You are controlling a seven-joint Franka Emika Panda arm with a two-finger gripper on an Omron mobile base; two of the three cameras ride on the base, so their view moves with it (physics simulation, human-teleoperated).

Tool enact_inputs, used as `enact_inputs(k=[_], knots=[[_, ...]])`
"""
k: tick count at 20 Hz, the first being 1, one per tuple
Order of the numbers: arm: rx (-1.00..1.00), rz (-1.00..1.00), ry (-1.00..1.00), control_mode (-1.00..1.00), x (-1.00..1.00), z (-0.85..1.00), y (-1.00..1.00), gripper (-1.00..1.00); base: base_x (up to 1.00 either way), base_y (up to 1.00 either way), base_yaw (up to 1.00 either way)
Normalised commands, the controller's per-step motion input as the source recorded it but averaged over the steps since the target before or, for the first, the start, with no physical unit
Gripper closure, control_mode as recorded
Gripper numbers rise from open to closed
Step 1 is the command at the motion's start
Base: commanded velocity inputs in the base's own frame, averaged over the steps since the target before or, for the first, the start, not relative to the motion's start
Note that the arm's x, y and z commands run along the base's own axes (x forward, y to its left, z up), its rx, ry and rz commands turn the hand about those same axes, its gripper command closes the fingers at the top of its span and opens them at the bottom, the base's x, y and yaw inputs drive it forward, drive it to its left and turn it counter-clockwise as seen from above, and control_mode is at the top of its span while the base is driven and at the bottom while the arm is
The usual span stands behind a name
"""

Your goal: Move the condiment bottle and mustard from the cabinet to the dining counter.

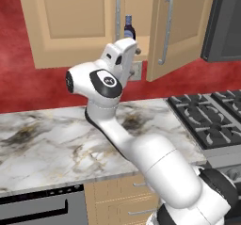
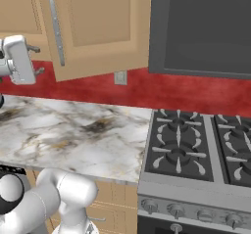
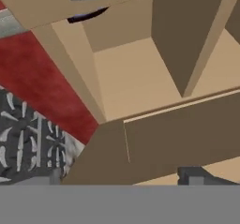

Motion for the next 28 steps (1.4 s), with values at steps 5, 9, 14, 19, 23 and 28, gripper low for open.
enact_inputs(k=[5,9,14,19,23,28], knots=[[-0.11,0.00,0.01,-1.00,0.12,0.00,-0.51,-1.00,0.00,0.00,0.00],[-0.07,0.00,0.00,-1.00,0.29,0.00,-0.37,-1.00,0.00,0.00,0.00],[-0.07,0.00,0.00,-1.00,0.23,0.00,-0.31,-1.00,0.00,0.00,0.00],[-0.13,0.00,0.05,-1.00,-0.08,0.00,-0.57,-1.00,0.00,0.00,0.00],[-0.16,-0.03,0.09,-1.00,-0.67,0.00,-0.84,-1.00,0.00,0.00,0.00],[-0.13,-0.08,0.03,-1.00,-0.99,0.00,-0.97,-1.00,0.00,0.00,0.00]])
